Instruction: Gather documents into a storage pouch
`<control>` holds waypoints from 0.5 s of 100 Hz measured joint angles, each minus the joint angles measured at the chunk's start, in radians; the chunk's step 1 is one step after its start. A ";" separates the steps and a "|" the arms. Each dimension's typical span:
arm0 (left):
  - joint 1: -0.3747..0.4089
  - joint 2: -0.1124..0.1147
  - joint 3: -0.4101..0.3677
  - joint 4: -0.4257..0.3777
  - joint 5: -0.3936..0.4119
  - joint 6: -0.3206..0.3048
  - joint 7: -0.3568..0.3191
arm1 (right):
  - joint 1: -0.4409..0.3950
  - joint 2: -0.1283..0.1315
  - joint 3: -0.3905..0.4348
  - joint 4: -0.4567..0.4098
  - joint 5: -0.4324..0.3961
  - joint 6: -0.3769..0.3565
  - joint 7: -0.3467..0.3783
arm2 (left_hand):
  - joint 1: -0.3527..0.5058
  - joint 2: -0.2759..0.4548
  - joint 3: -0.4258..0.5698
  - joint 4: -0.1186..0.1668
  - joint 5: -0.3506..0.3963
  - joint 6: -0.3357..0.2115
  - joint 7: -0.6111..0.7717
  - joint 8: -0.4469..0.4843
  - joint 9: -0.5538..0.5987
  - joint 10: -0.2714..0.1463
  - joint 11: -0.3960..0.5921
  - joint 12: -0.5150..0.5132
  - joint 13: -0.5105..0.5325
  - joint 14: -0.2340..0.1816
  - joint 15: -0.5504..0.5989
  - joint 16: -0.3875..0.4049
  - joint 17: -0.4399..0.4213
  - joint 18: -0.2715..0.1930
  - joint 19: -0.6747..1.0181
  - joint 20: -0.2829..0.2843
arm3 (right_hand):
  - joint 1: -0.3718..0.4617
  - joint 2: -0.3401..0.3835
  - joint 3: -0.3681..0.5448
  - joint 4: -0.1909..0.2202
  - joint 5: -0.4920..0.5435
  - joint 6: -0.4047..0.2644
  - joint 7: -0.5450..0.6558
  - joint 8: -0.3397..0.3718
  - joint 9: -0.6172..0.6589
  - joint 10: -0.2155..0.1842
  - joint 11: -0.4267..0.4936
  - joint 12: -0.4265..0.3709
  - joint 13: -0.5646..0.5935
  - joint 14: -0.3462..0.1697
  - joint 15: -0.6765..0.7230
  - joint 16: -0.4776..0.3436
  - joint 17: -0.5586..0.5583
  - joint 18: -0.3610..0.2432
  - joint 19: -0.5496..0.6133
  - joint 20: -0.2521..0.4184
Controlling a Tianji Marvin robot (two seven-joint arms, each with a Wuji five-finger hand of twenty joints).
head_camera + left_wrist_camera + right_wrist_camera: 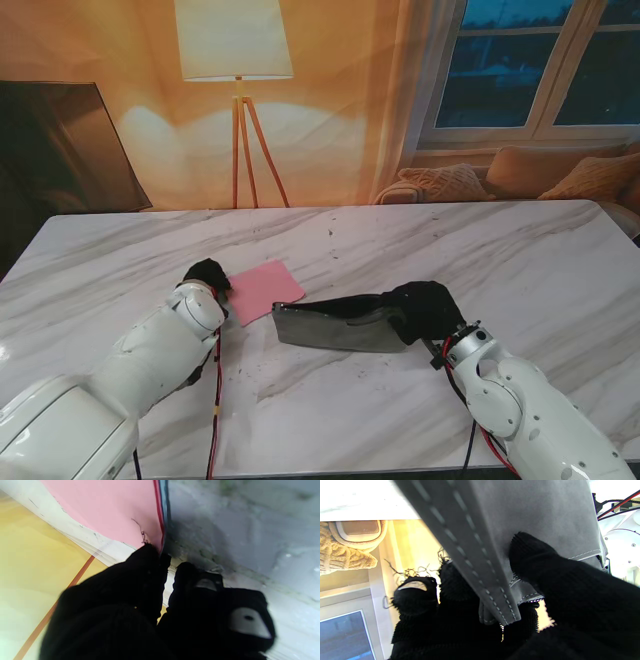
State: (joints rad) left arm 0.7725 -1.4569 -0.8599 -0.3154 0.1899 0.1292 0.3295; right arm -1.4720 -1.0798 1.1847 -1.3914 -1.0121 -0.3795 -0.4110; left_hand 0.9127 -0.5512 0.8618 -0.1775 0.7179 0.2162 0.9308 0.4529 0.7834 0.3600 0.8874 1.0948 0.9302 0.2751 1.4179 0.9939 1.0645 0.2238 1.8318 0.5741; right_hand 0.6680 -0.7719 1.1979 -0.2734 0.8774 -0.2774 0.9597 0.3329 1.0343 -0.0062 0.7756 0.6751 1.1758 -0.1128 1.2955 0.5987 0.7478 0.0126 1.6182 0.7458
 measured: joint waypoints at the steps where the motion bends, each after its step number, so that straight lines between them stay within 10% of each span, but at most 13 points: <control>1: 0.000 0.000 0.000 0.000 0.000 0.000 0.000 | 0.000 0.000 0.000 0.000 0.000 0.000 0.000 | 0.000 0.000 0.003 0.000 0.000 0.000 0.000 -0.002 0.000 0.000 0.000 0.002 0.000 0.000 0.000 0.000 0.000 0.000 0.000 0.000 | 0.000 0.000 0.000 0.000 0.000 0.000 0.000 0.000 0.000 0.000 0.000 0.000 0.000 0.000 0.000 0.000 0.000 0.000 0.000 0.000; 35: 0.022 0.025 0.015 -0.072 -0.004 0.023 -0.047 | 0.000 0.000 0.000 0.000 0.000 0.000 0.000 | 0.001 0.000 0.023 0.000 0.009 -0.013 0.016 0.086 -0.009 0.000 -0.094 0.049 -0.087 0.047 -0.041 0.022 -0.083 0.033 0.000 -0.059 | 0.000 0.000 0.000 0.000 0.000 0.000 0.000 0.000 0.000 0.000 0.000 0.000 0.000 0.000 0.000 0.000 0.000 0.000 0.000 -0.002; 50: 0.046 0.052 0.013 -0.135 -0.001 0.041 -0.061 | 0.000 0.000 0.002 0.001 -0.002 0.000 -0.002 | 0.001 -0.001 0.035 0.000 0.007 -0.013 0.038 0.185 -0.043 -0.001 -0.128 0.061 -0.161 0.086 -0.089 0.049 -0.171 0.060 0.000 0.040 | 0.000 0.000 0.000 0.000 0.000 0.000 0.000 0.000 0.000 0.000 0.000 0.000 0.000 0.000 0.000 0.000 0.000 0.000 0.000 -0.006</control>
State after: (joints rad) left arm 0.8185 -1.4052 -0.8465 -0.4508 0.1887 0.1698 0.2683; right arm -1.4718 -1.0799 1.1867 -1.3909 -1.0137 -0.3792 -0.4131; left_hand 0.9138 -0.5523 0.8965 -0.1777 0.7253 0.2030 0.9686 0.6374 0.7400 0.3594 0.7594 1.1555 0.7688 0.3616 1.3289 1.0434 0.8934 0.2841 1.8321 0.6142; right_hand 0.6680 -0.7719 1.1979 -0.2738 0.8774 -0.2774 0.9598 0.3330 1.0341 -0.0062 0.7756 0.6751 1.1758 -0.1128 1.2955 0.5987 0.7478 0.0125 1.6182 0.7400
